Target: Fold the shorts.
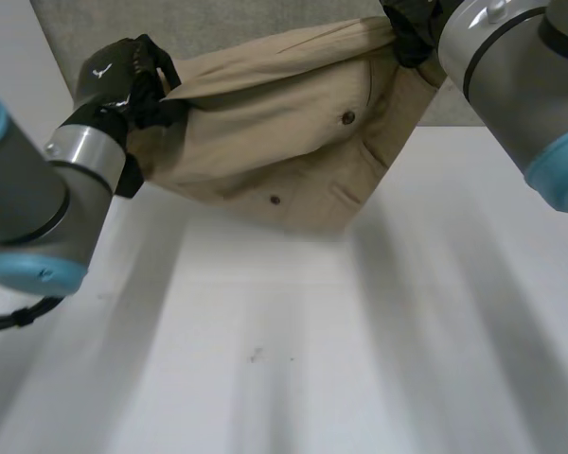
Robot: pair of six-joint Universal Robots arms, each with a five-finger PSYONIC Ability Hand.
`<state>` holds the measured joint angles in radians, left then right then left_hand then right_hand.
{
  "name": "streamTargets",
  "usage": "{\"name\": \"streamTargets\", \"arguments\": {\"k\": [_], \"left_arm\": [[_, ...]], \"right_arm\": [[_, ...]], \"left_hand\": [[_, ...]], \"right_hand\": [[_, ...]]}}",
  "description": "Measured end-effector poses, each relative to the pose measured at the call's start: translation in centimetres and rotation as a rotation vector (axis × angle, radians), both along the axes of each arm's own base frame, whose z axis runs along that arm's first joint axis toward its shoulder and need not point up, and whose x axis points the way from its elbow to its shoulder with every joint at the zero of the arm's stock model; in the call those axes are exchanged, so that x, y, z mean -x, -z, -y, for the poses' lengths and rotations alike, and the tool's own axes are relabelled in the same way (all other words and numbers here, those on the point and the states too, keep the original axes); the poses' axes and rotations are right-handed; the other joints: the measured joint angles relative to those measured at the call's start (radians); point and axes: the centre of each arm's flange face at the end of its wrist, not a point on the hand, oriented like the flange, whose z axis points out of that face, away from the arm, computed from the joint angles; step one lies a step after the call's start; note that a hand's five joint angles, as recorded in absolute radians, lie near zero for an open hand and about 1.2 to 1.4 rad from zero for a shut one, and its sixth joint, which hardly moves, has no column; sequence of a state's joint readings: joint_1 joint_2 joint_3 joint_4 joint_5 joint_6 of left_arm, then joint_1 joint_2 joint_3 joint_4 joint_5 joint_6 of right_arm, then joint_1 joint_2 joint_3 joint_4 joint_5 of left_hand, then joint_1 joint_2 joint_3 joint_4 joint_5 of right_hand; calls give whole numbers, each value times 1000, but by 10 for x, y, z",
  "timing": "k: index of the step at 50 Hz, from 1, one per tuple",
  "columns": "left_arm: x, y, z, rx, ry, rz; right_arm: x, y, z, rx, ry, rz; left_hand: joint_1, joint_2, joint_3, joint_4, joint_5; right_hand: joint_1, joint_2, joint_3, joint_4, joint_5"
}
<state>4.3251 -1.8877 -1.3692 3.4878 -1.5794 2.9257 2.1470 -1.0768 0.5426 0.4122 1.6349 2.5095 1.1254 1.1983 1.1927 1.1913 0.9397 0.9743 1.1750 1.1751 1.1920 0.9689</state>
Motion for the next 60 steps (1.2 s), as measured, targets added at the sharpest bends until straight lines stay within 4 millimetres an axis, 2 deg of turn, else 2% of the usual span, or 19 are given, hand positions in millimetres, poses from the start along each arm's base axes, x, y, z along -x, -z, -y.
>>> {"name": "streamTargets", "arguments": {"k": [2,5,7,10,13,14,15,17,18,19,22,28,30,32,33,37,50,55,60], "left_arm": [[-5,3,-22,-21,21,15],[-8,13,-39,-57,45,34],[-11,31,-62,-115,76,61],[-12,55,-79,-182,99,103],[-12,60,-81,-194,101,114],[-12,80,-87,-244,108,171],[-12,89,-88,-265,110,203],[-12,89,-88,-265,110,203],[-11,107,-89,-302,110,278],[-12,114,-89,-320,111,322],[-14,125,-91,-354,115,418],[-21,109,-101,-355,116,479],[-25,95,-105,-340,107,467],[-25,95,-105,-340,107,467],[-31,80,-111,-328,93,438],[-40,71,-121,-353,79,401],[-48,86,-131,-462,74,403],[-45,93,-124,-471,78,412],[-36,108,-105,-486,86,424]], "right_arm": [[-3,4,5,-2,6,2],[-5,15,7,-33,7,-17],[-7,35,9,-90,6,-54],[-7,71,9,-194,4,-123],[-6,77,8,-212,4,-135],[-5,100,5,-275,4,-177],[-3,112,3,-310,4,-200],[-3,112,3,-310,4,-200],[1,141,-1,-373,8,-242],[2,146,-2,-382,9,-247],[7,164,-5,-405,16,-260],[13,174,-12,-405,19,-253],[15,176,-15,-409,19,-246],[15,176,-15,-409,19,-246],[18,180,-20,-423,20,-226],[21,183,-25,-440,21,-191],[28,185,-42,-464,-11,-155],[29,186,-45,-467,-17,-159],[30,187,-48,-471,-21,-173]], "left_hand": [[0,1,1,3,0],[0,1,1,3,0],[0,2,1,3,0],[0,2,1,4,0],[0,2,1,4,0],[0,2,1,4,0],[0,2,1,4,0],[0,2,1,4,0],[-105,-138,-120,-117,-86],[-476,-488,-478,-482,-417],[-577,-633,-626,-630,-561],[-577,-658,-639,-653,-584],[-577,-659,-639,-654,-585],[-577,-659,-639,-654,-585],[-577,-659,-639,-654,-585],[-577,-659,-639,-654,-585],[-577,-659,-639,-654,-585],[-577,-659,-639,-654,-585],[-577,-659,-639,-654,-585]], "right_hand": [[0,0,0,0,0],[0,0,0,0,0],[0,0,0,0,3],[0,0,0,0,12],[0,0,0,0,13],[0,0,0,0,13],[0,0,0,0,13],[0,0,0,0,13],[0,0,0,0,13],[0,0,0,0,13],[0,0,0,0,13],[0,0,0,0,16],[0,0,5,0,19],[0,0,5,0,19],[0,0,10,0,20],[0,0,13,0,20],[0,0,18,0,20],[0,0,18,0,20],[0,0,18,0,20]]}}
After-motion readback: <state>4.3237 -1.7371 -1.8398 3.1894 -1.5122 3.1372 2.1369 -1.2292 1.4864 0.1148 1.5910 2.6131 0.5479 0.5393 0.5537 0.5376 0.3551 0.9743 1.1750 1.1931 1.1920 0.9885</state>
